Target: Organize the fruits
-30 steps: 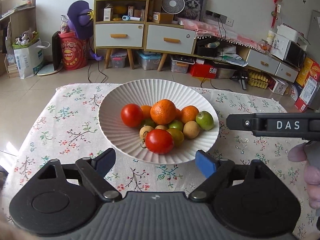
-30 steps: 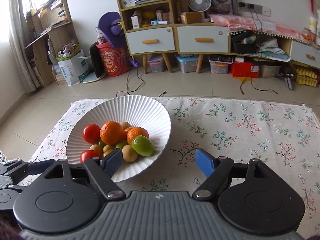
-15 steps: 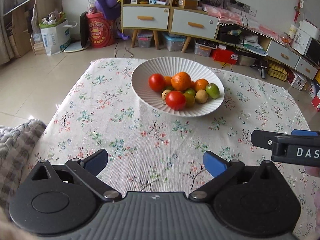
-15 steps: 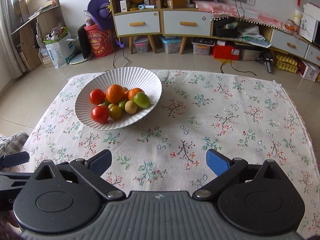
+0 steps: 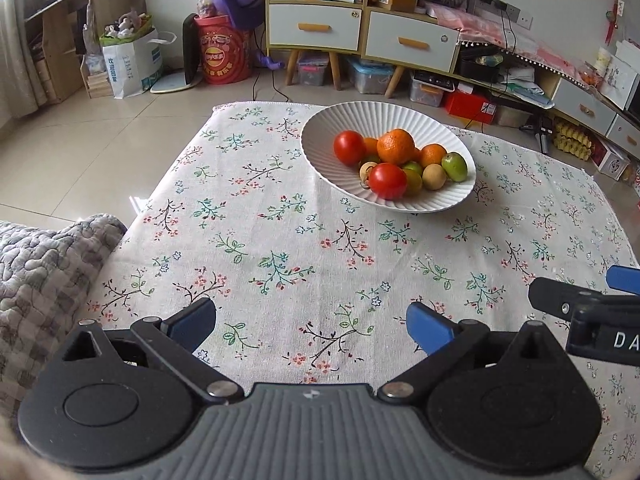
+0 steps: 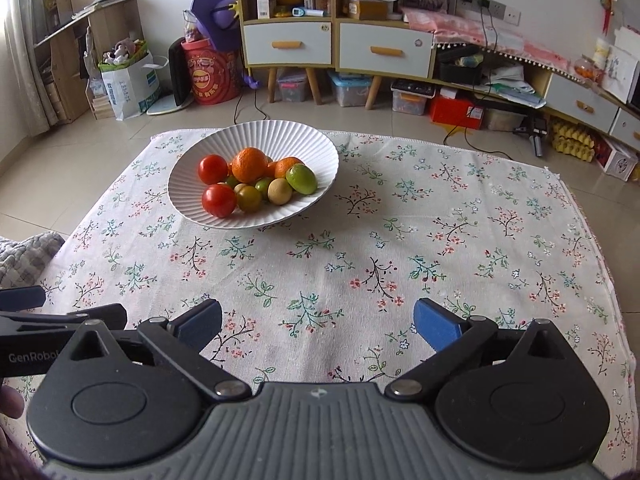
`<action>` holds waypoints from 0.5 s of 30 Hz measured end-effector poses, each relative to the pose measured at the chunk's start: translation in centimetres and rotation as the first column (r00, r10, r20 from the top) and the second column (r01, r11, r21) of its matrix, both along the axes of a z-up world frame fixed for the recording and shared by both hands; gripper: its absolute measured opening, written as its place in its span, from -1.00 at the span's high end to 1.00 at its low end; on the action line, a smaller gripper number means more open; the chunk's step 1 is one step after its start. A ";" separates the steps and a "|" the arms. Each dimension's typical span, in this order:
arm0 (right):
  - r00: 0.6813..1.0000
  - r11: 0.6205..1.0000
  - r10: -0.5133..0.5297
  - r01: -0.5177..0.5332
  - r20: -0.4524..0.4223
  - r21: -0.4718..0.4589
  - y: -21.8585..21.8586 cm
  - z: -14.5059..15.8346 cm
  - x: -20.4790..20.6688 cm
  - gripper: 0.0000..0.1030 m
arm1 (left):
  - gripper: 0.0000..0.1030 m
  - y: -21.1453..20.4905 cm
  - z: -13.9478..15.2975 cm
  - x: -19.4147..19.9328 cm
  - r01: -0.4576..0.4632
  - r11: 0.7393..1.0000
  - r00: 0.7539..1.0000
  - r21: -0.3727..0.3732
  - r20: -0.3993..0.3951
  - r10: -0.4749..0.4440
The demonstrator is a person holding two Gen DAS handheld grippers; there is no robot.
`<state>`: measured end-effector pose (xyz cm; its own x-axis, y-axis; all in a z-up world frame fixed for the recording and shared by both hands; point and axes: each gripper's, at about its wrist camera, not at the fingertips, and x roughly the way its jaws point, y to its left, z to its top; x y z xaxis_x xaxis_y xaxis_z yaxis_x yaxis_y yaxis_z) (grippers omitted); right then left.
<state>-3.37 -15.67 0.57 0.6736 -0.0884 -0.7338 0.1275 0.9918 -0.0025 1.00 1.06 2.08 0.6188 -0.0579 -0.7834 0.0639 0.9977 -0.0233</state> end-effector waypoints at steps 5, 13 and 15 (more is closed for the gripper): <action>1.000 1.000 0.009 -0.008 0.004 -0.012 0.4 0.0 -0.3 -0.98 | -0.88 0.1 0.1 -0.1 -0.001 1.000 1.000 -0.004 0.003 0.001; 1.000 0.999 0.013 -0.013 0.019 -0.036 0.7 0.1 -0.5 -0.98 | -0.88 -0.1 0.2 -0.1 0.004 1.000 1.000 0.007 0.009 -0.004; 1.000 0.999 0.016 -0.016 0.018 -0.035 0.7 0.0 -0.5 -0.98 | -0.88 -0.2 0.2 -0.1 0.005 1.000 1.000 0.011 0.011 -0.005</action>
